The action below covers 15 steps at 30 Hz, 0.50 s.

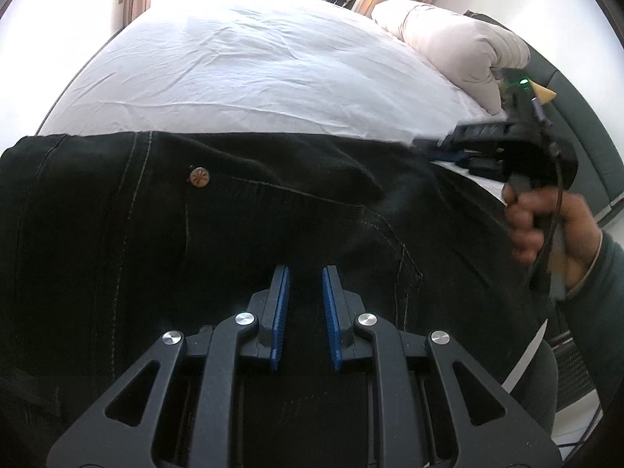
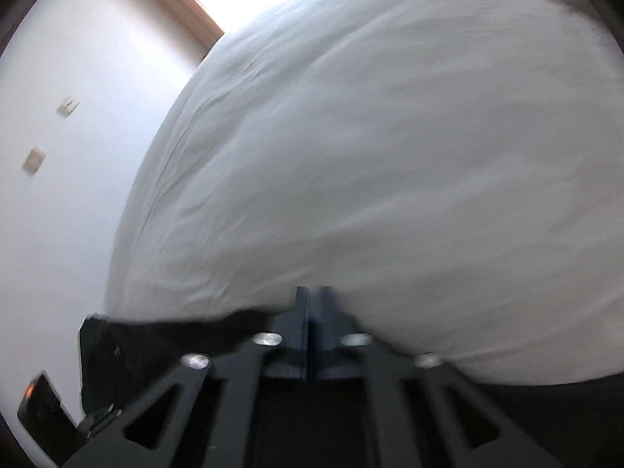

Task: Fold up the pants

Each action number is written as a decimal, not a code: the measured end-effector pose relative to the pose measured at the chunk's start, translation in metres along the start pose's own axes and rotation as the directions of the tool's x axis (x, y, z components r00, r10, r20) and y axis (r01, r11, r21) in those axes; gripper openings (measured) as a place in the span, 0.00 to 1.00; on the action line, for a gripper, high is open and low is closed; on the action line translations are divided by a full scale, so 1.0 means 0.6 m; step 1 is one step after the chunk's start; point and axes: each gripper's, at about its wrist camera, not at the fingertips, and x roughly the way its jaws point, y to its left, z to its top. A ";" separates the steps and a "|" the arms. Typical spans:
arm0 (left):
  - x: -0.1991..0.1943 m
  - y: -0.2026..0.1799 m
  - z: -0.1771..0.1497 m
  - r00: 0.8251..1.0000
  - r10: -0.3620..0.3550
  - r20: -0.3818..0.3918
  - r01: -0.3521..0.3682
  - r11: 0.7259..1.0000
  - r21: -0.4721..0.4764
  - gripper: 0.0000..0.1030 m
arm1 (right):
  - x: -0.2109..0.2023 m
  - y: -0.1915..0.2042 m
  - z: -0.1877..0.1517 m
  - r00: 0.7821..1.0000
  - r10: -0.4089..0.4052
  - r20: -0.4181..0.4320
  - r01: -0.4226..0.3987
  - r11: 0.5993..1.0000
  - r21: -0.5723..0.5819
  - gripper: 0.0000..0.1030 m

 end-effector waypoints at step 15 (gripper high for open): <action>-0.014 0.017 -0.022 0.998 -0.050 0.027 0.051 0.998 -0.030 0.16 | 0.063 -0.021 0.021 0.944 0.326 -0.053 -0.303 0.918 0.257 0.59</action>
